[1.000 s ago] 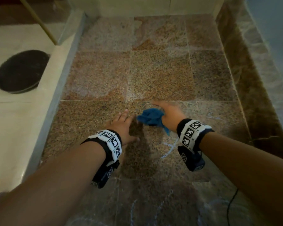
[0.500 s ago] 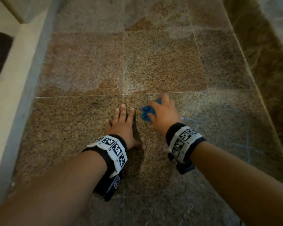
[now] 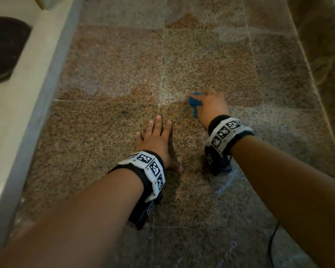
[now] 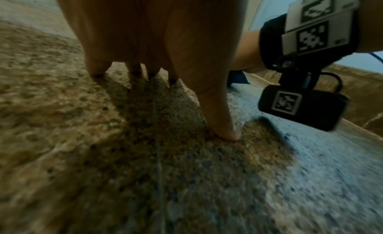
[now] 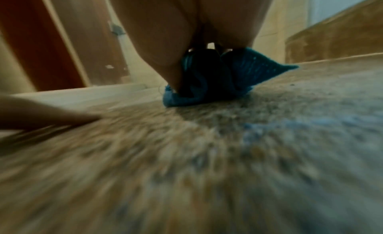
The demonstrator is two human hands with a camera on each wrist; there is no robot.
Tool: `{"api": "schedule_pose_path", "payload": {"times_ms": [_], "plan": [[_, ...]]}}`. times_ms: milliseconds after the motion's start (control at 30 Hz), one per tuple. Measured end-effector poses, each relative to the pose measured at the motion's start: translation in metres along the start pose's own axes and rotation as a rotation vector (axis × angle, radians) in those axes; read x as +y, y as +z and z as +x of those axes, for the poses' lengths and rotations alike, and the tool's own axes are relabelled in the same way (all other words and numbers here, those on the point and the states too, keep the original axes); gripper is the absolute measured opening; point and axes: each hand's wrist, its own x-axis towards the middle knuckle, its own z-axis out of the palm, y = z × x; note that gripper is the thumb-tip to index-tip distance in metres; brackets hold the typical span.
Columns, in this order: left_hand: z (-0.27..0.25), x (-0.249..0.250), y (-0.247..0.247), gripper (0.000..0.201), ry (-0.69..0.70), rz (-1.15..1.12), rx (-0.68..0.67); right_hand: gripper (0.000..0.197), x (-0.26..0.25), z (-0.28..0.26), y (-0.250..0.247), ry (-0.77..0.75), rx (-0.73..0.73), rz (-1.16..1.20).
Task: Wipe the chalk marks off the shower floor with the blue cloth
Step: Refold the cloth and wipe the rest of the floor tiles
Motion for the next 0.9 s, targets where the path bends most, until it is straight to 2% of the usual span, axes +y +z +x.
{"api": "schedule_pose_path", "payload": {"times_ms": [33,167,233,267,367,433,467,567,633,700,800,833,900], "plan": [[0.000,0.000,0.000,0.139,0.001,0.000,-0.001,0.042,-0.003,-0.008,0.003,-0.046,0.010,-0.023],[0.000,0.001,0.000,0.139,0.001,0.006,0.003,0.043,-0.009,-0.054,0.022,-0.414,-0.036,-0.103],[-0.002,0.001,0.000,0.139,-0.003,0.010,-0.001,0.044,0.005,-0.050,0.015,-0.499,-0.027,-0.173],[-0.003,0.001,-0.001,0.138,-0.004,0.009,-0.006,0.044,0.015,-0.042,0.012,-0.458,0.000,-0.167],[-0.004,0.002,-0.004,0.137,-0.003,-0.007,-0.022,0.043,0.044,-0.023,0.000,-0.111,0.109,0.109],[-0.003,0.002,-0.005,0.137,-0.005,-0.009,-0.029,0.045,0.044,-0.027,0.005,-0.015,0.140,0.148],[-0.003,0.003,-0.005,0.136,-0.008,-0.006,-0.029,0.045,0.038,-0.034,0.008,-0.037,0.129,0.119],[-0.002,0.002,-0.003,0.137,-0.010,0.010,-0.018,0.039,0.020,-0.058,0.020,-0.269,0.065,0.141],[-0.002,0.001,-0.003,0.137,-0.007,0.016,-0.015,0.038,0.028,-0.054,0.019,-0.372,-0.001,0.105],[-0.003,0.001,-0.004,0.136,-0.008,0.013,-0.017,0.036,0.048,-0.040,0.013,-0.310,0.020,0.059],[-0.002,0.001,-0.004,0.136,-0.008,0.003,-0.010,0.033,0.061,-0.041,0.012,-0.098,0.133,0.127],[-0.002,0.001,-0.004,0.136,-0.008,0.003,-0.007,0.034,0.056,-0.047,0.016,-0.106,0.119,0.144],[-0.002,0.001,-0.002,0.136,-0.009,0.010,-0.006,0.036,0.041,-0.064,0.024,-0.269,0.046,0.085]]}}
